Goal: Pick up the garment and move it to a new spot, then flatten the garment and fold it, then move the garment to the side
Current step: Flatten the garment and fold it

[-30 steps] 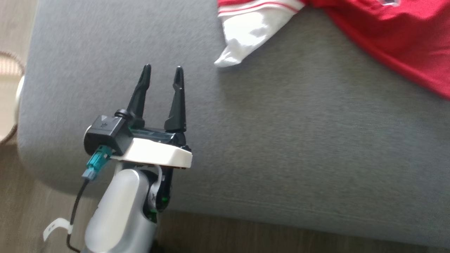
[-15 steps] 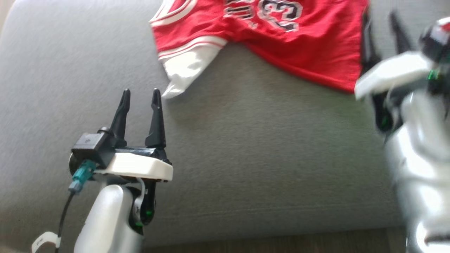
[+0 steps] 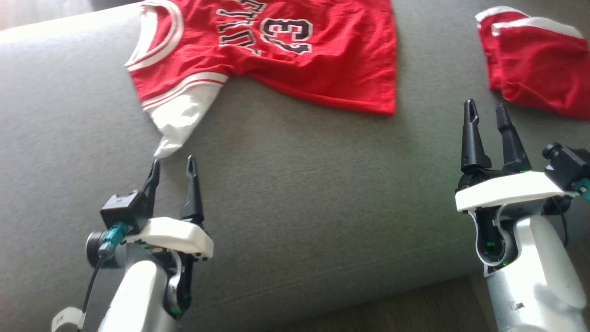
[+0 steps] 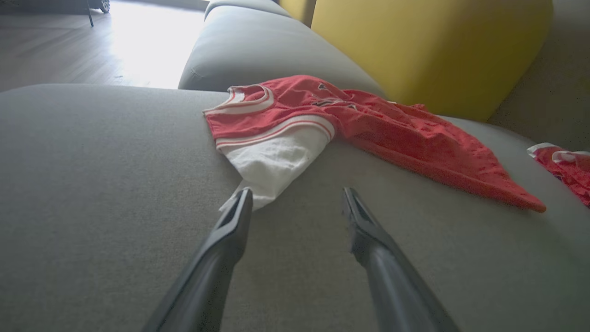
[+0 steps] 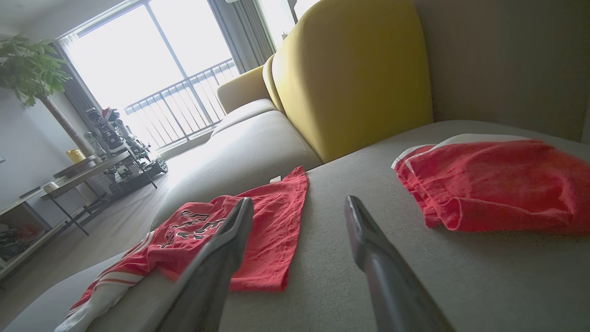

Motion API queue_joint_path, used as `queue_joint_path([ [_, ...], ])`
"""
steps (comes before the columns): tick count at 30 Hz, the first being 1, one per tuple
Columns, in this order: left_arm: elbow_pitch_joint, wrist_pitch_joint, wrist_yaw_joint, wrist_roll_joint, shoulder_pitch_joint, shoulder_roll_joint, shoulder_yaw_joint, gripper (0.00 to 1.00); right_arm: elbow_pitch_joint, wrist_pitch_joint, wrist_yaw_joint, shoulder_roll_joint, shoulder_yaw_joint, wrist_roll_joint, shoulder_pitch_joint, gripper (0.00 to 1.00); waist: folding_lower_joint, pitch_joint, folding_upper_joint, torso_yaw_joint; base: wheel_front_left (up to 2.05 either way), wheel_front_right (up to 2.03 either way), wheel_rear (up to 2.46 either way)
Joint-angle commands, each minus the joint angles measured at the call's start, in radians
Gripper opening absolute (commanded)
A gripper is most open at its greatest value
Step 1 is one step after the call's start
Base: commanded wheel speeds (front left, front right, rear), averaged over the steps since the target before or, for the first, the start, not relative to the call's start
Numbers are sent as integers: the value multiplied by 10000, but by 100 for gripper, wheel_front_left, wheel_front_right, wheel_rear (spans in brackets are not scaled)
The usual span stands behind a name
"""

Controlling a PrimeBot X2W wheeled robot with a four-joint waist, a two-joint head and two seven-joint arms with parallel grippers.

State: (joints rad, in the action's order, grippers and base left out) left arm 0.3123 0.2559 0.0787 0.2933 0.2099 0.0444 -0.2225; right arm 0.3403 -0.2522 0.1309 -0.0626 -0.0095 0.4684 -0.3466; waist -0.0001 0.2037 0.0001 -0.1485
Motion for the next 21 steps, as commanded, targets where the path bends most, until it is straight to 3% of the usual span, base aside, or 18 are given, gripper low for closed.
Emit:
queue_joint_path([
  [1,168,-44,163,-94,482,234,364,100,-632,-6,-2,106,195,112,-41,100,1,114,-1,-353,0,0,0],
  [6,1143,-310,428,-552,1020,606,260,100,-878,8,-2,119,354,396,233,100,1,278,-1,-630,0,0,0],
  [8,1769,-462,847,-734,1411,810,413,100,-962,-7,-2,120,461,568,288,100,1,393,-1,-805,0,0,0],
  [11,2221,-526,1119,-887,1732,1005,486,100,-973,-26,-2,121,461,660,319,100,1,459,-1,-914,0,0,0],
  [21,3311,-777,1080,-1074,2431,1349,277,100,-749,-73,-2,123,489,740,313,100,1,554,-1,-969,0,0,0],
])
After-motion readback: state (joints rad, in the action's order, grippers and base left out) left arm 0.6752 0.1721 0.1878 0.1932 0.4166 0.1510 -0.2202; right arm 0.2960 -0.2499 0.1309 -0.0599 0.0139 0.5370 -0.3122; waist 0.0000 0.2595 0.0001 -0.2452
